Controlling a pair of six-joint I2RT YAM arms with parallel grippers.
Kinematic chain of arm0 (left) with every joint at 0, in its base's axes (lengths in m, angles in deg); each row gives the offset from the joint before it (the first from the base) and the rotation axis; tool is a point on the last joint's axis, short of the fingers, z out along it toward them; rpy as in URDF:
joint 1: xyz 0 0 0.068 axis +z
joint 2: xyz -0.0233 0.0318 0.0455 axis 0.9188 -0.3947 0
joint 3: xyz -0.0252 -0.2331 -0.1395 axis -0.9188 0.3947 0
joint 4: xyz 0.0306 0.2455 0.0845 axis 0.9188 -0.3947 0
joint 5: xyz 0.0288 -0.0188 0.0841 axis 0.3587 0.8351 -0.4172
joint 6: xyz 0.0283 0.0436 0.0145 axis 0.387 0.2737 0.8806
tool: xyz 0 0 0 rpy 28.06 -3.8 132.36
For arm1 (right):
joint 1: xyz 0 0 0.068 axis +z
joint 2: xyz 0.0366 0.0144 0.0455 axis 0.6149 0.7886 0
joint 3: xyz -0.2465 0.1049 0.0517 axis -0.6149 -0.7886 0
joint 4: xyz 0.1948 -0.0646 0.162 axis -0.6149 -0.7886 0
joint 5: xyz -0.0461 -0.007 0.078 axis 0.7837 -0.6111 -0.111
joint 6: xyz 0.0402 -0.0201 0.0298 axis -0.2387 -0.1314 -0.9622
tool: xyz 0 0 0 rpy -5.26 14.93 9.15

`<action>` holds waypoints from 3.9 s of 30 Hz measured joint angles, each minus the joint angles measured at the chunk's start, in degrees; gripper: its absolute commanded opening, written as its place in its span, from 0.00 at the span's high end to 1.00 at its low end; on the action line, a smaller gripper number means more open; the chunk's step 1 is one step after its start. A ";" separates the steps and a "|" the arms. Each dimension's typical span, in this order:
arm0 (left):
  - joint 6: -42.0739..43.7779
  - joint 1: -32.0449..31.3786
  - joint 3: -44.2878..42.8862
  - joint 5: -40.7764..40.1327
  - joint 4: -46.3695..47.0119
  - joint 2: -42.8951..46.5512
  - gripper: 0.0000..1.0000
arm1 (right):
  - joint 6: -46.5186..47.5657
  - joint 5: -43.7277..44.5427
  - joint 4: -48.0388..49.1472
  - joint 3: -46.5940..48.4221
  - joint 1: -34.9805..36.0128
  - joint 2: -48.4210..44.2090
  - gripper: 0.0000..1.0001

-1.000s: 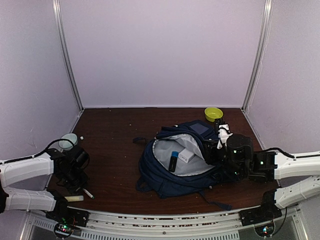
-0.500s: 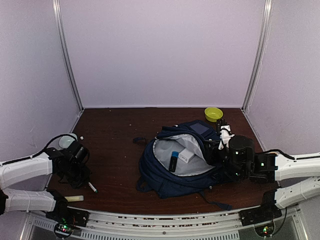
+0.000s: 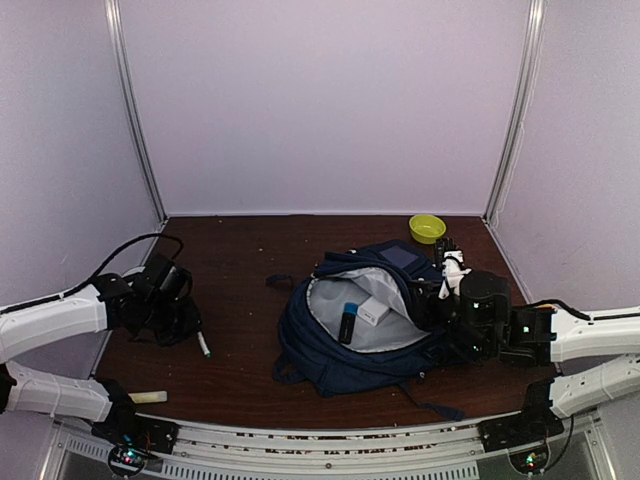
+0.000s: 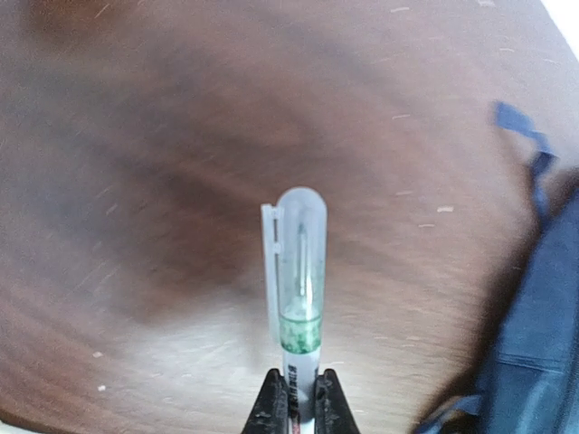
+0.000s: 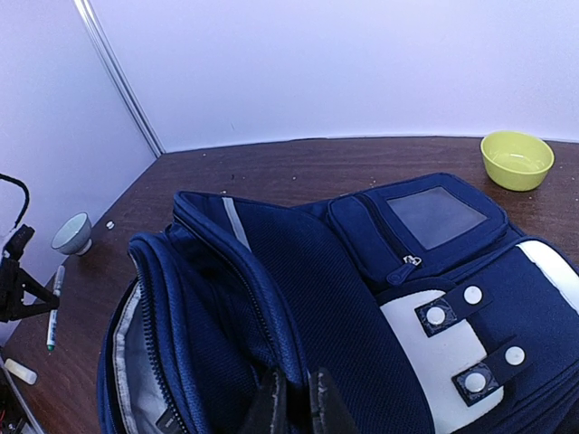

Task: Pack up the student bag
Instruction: Pick up the pen at the center of the board, then place the pen in the second largest pocket of the bag, then move the glue stick to the center of the board.

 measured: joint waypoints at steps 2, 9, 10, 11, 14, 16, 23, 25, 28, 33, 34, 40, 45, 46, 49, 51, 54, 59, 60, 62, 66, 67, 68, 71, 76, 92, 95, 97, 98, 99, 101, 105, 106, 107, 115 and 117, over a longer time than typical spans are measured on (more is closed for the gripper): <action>1.40 -1.01 -1.81 -0.63 0.92 -0.68 1.00 | -0.02 -0.17 0.02 0.00 -0.04 0.00 1.00; 6.03 -5.35 -5.92 -0.90 4.57 -4.02 1.00 | -0.26 -0.33 0.90 -1.38 -0.13 -1.16 1.00; 7.06 -6.43 -6.93 -0.96 5.14 -4.72 1.00 | -0.28 -0.33 0.92 -1.55 -0.15 -1.33 1.00; 8.17 -7.63 -8.11 -1.03 5.77 -5.44 1.00 | -0.28 -0.33 1.01 -1.70 -0.20 -1.46 1.00; 12.07 -11.17 -10.84 -0.48 10.27 -7.13 1.00 | -0.28 -0.35 1.14 -1.81 -0.33 -1.62 1.00; 14.60 -12.72 -11.52 1.70 14.69 -7.78 1.00 | -0.31 -0.37 1.20 -1.86 -0.37 -1.64 1.00; 19.82 -14.34 -15.76 14.43 28.74 -17.38 1.00 | -0.42 -0.42 1.57 -2.36 -0.39 -2.03 1.00; 20.15 -14.95 -17.55 17.77 31.12 -20.55 1.00 | -0.44 -0.42 1.64 -2.60 -0.44 -2.27 1.00; 19.71 -15.96 -20.74 23.61 36.06 -25.66 1.00 | -0.48 -0.44 1.75 -3.04 -0.55 -2.84 1.00; 17.81 -17.29 -24.15 29.79 41.88 -31.30 1.00 | -0.85 -0.55 2.05 -4.13 -1.14 -4.11 1.00; 17.57 -17.57 -24.52 30.67 43.10 -32.24 1.00 | -0.90 -0.55 2.05 -4.20 -1.29 -4.20 1.00; 17.07 -19.87 -24.74 32.61 45.75 -33.33 1.00 | -1.62 -0.59 2.08 -4.26 -1.77 -4.22 1.00; 17.49 -22.18 -24.55 32.48 45.22 -33.31 1.00 | -1.77 -0.81 2.10 -4.26 -2.01 -4.22 1.00; 17.49 -22.53 -24.39 32.39 45.13 -33.31 1.00 | -1.77 -0.83 2.12 -4.26 -2.03 -4.22 1.00; 17.46 -23.61 -23.63 32.09 44.78 -33.31 1.00 | -1.79 -0.94 2.12 -4.26 -2.05 -4.22 1.00; 17.31 -24.13 -23.28 31.52 44.19 -33.31 1.00 | -1.81 -1.05 2.12 -4.26 -2.14 -4.22 1.00; 16.28 -24.46 -23.67 29.57 41.42 -33.35 1.00 | -1.86 -1.11 2.14 -4.26 -2.19 -4.22 1.00; 11.58 -24.37 -30.01 24.74 33.05 -36.87 1.00 | -1.92 -1.29 2.21 -4.39 -2.27 -4.37 1.00; 10.56 -24.35 -31.45 24.46 31.95 -37.86 1.00 | -1.95 -1.38 2.25 -4.50 -2.27 -4.48 1.00; 8.46 -24.33 -34.07 23.98 31.15 -40.00 1.00 | -1.95 -1.51 2.51 -4.81 -2.29 -4.74 1.00; 5.49 -24.33 -37.07 21.90 28.17 -42.10 0.96 | -1.97 -1.66 2.78 -5.25 -2.29 -5.14 1.00; 4.81 -24.33 -37.29 21.11 27.12 -42.10 0.90 | -1.97 -1.66 2.82 -5.25 -2.29 -5.16 1.00; 4.22 -24.33 -37.40 20.33 26.45 -42.07 0.80 | -1.97 -1.68 2.84 -5.25 -2.29 -5.16 1.00; 2.64 -24.33 -37.48 18.16 25.05 -42.07 0.52 | -1.97 -1.70 2.89 -5.31 -2.32 -5.22 1.00; 2.45 -24.33 -37.05 15.93 25.83 -41.97 0.10 | -1.97 -1.84 3.06 -5.49 -2.32 -5.29 1.00; 6.36 -24.33 -34.18 2.86 14.82 -32.41 0.02 | -1.97 -1.88 3.10 -5.62 -2.36 -5.49 1.00; 5.68 -24.33 -33.48 -2.58 8.66 -30.16 0.02 | -1.97 -1.90 3.19 -5.66 -2.38 -5.51 1.00; 4.83 -24.33 -33.79 -7.43 3.02 -29.24 0.02 | -1.97 -1.90 3.26 -5.66 -2.40 -5.51 1.00; 4.50 -24.33 -34.25 -9.70 0.00 -29.16 0.02 | -1.97 -1.90 3.26 -5.66 -2.40 -5.51 1.00; 4.28 -24.33 -34.71 -11.63 -2.40 -29.16 0.02 | -1.97 -1.90 3.28 -5.66 -2.40 -5.51 1.00; 2.64 -24.33 -35.47 -15.72 -7.39 -29.16 0.02 | -1.95 -1.90 3.32 -5.68 -2.40 -5.51 1.00; -1.64 -23.96 -34.27 -19.52 -13.57 -28.72 0.02 | -1.97 -1.92 3.78 -6.12 -2.40 -5.77 1.00; -2.32 -23.85 -33.07 -19.69 -13.94 -28.13 0.02 | -1.97 -1.92 3.93 -6.32 -2.40 -5.90 1.00; -3.15 -23.71 -31.52 -19.74 -14.19 -27.19 0.02 | -1.97 -1.95 4.00 -6.45 -2.40 -6.03 1.00; -17.22 -15.74 -20.31 -14.62 -20.09 -12.50 0.02 | -1.97 -1.95 4.46 -7.06 -2.43 -6.56 1.00; -20.26 -11.82 -19.74 -11.76 -22.84 -11.69 0.02 | -1.97 -1.95 4.50 -7.06 -2.43 -6.54 1.00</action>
